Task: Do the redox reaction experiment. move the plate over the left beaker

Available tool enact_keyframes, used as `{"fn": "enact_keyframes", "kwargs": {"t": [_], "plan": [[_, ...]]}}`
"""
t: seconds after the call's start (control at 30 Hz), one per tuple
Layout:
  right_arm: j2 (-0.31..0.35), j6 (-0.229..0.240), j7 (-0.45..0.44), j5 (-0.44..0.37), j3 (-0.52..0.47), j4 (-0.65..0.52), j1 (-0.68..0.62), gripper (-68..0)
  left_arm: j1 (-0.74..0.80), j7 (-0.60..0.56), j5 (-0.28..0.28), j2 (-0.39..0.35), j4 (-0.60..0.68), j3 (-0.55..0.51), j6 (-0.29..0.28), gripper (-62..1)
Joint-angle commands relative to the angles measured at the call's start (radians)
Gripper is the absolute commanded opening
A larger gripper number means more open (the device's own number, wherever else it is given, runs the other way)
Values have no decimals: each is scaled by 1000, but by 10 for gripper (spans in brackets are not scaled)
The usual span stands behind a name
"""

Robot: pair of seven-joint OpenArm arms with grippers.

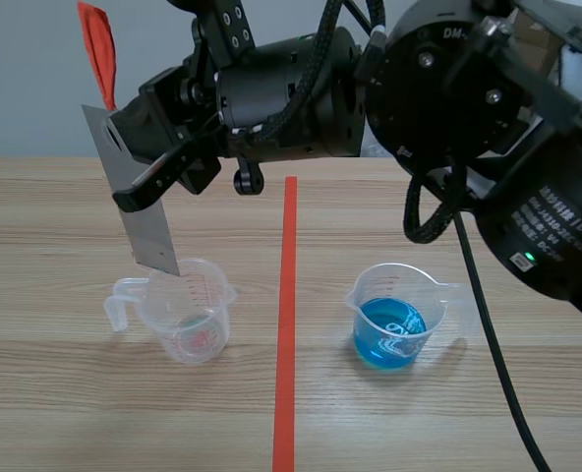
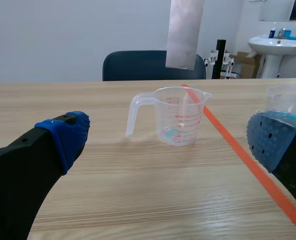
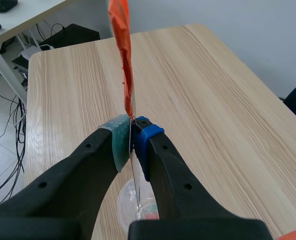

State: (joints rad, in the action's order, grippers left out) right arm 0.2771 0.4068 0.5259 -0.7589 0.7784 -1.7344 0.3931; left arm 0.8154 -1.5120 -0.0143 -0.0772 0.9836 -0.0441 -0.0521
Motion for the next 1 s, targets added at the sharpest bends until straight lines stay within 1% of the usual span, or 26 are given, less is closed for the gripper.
{"fn": "enact_keyframes", "kwargs": {"t": [0.0,0.1,0.17,0.23,0.4,0.57,0.97], "plan": [[-6,3,-10,-12,13,-3,21,-669,-14,-42,3,11,0,-1,14,14],[-6,-8,1,-19,20,-3,16,-669,-46,-42,-15,16,-33,-1,18,14],[-8,-8,10,-19,21,-3,16,-669,-61,-42,-13,16,-44,-1,21,14],[-9,-22,14,-19,21,-3,17,-669,-71,-42,-11,16,-47,-1,25,14],[-9,-23,14,-18,20,-3,17,-669,-88,-42,-14,16,-47,-1,35,14],[-9,-23,14,-18,20,-3,17,-669,-91,-42,-38,16,-47,-1,37,14],[-9,-23,19,-11,20,-3,17,-669,-90,-42,-39,16,-47,-1,39,14]]}}
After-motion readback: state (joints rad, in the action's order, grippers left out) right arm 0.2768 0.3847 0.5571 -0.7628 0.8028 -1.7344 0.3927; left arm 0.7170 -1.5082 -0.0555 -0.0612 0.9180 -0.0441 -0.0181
